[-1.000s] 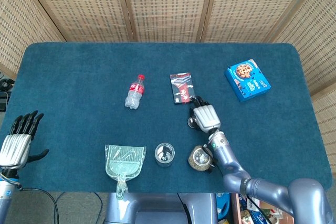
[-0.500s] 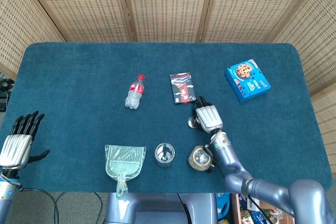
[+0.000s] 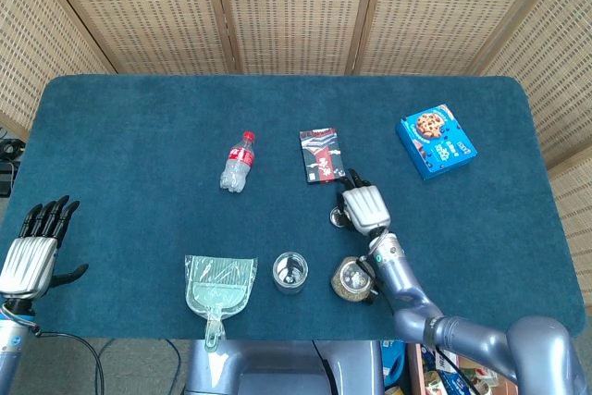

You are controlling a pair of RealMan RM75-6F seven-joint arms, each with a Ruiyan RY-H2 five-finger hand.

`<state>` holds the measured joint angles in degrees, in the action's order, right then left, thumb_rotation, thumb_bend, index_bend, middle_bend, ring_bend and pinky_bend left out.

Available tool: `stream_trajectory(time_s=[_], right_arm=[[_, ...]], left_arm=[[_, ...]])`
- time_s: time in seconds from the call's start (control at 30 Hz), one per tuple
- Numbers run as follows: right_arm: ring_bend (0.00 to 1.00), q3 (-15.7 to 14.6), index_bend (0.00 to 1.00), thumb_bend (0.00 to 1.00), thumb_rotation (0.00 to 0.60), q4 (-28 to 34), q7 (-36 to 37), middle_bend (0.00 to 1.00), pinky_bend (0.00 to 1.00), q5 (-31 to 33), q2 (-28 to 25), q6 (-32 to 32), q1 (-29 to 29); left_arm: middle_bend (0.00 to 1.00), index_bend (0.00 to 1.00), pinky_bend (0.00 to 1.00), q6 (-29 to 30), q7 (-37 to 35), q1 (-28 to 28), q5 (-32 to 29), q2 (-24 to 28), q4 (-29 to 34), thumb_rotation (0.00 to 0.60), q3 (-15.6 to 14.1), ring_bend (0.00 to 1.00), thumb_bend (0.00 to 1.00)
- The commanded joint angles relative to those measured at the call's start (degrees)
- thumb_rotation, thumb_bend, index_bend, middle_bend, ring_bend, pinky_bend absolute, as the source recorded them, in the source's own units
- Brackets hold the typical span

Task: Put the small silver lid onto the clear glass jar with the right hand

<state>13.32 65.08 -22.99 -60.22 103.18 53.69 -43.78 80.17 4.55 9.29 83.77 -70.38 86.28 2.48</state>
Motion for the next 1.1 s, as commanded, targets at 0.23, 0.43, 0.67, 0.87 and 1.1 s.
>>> stream_trajectory(time_s=[0.23,0.43,0.67,0.87,1.1], right_arm=[[0.05,0.2,0.61,0.55,0.6,0.2,-0.9,0.26,0.33,0.5,0.2,0.1,-0.2],[0.05,0.2,0.61,0.56,0.6,0.5,-1.5,0.26,0.33,0.7,0.1,0.3,-0.1],[0.05,0.4,0.62,0.56,0.6,2.7,-2.8,0.26,0.33,0.3,-1.3,1.8,0.1],[0.05,0.5,0.62,0.57,0.6,6.2,-5.3,0.26,0.33,0.7,-3.3,3.2,0.3],[0.05,0.9,0.62,0.57,0.6,10.1,-8.3,0.25,0.33,1.2,-5.8,5.1,0.6]], left_arm=[[0.0,0.0,0.0,0.1,-0.3,0.0,0.1,0.1,0.0,0.6,0.0,0.0,0.19],[0.0,0.0,0.0,0.1,-0.3,0.0,0.2,0.1,0.0,0.6,-0.1,0.0,0.19],[0.0,0.0,0.0,0.1,-0.2,0.0,0.3,0.1,0.1,0.6,-0.1,0.0,0.19],[0.0,0.0,0.0,0.5,-0.2,-0.1,0.5,0.2,0.3,0.6,-0.2,0.0,0.19],[0.0,0.0,0.0,0.6,-0.3,-0.1,0.6,0.3,0.4,0.6,-0.2,0.0,0.19]])
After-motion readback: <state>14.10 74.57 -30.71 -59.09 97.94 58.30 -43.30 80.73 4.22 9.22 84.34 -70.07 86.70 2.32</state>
